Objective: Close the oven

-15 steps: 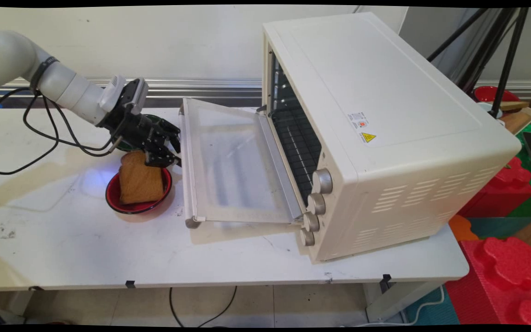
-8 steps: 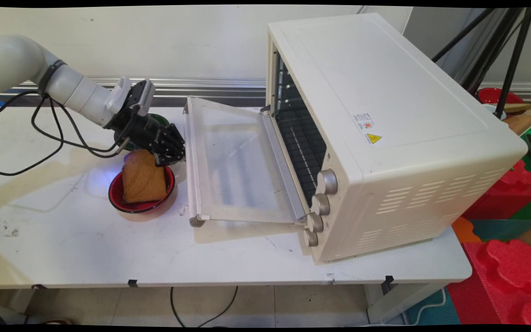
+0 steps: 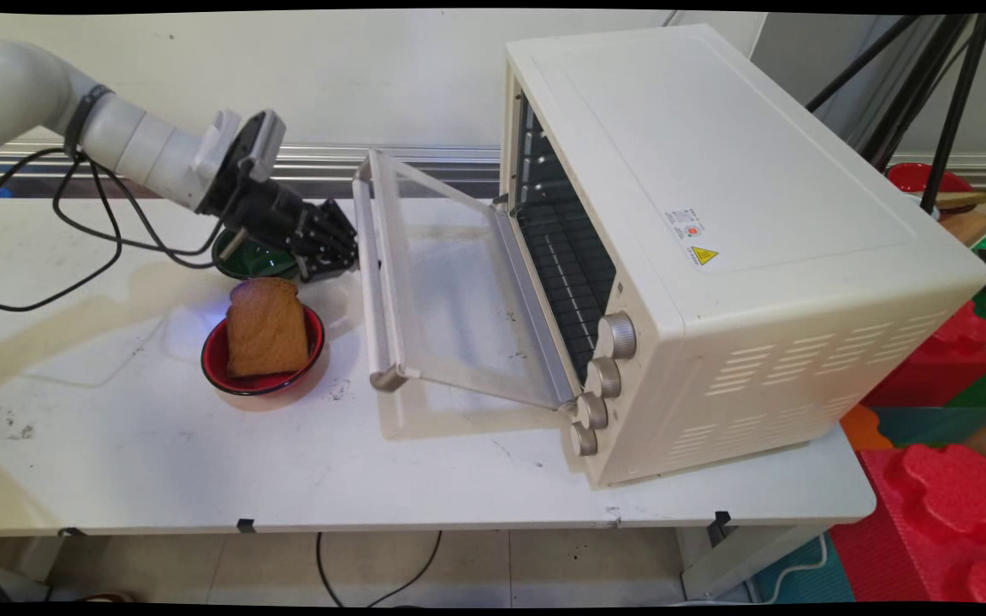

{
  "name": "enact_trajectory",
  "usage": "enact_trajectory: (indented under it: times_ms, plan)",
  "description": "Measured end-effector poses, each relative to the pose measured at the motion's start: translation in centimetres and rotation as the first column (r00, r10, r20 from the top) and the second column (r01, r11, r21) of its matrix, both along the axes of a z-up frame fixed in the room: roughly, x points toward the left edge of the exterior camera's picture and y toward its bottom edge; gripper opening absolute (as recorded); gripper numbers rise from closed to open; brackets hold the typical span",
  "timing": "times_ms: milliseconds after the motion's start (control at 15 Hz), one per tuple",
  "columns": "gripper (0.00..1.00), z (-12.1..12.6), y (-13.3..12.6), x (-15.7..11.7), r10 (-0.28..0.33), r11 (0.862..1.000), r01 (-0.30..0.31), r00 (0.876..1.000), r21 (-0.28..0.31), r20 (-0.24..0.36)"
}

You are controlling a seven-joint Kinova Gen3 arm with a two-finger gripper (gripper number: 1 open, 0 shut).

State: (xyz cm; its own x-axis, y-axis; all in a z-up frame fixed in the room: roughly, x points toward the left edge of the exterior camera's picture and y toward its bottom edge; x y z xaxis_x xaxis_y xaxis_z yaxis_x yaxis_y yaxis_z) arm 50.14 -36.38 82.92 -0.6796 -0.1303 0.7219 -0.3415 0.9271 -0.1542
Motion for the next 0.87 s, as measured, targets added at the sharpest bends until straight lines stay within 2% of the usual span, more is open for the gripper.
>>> enact_trajectory:
  times_ms: [267,467,867]
  plan:
    - [0.00,2.7,-0.6,-1.0,-0.011,0.999,0.008,0.998,-0.054,-0.056]
    - [0.00,4.4,-2.1,-2.9,-0.034,0.996,0.026,0.995,-0.087,-0.092]
    - [0.00,7.4,-3.9,-5.3,-0.031,0.989,0.006,0.986,-0.151,-0.164]
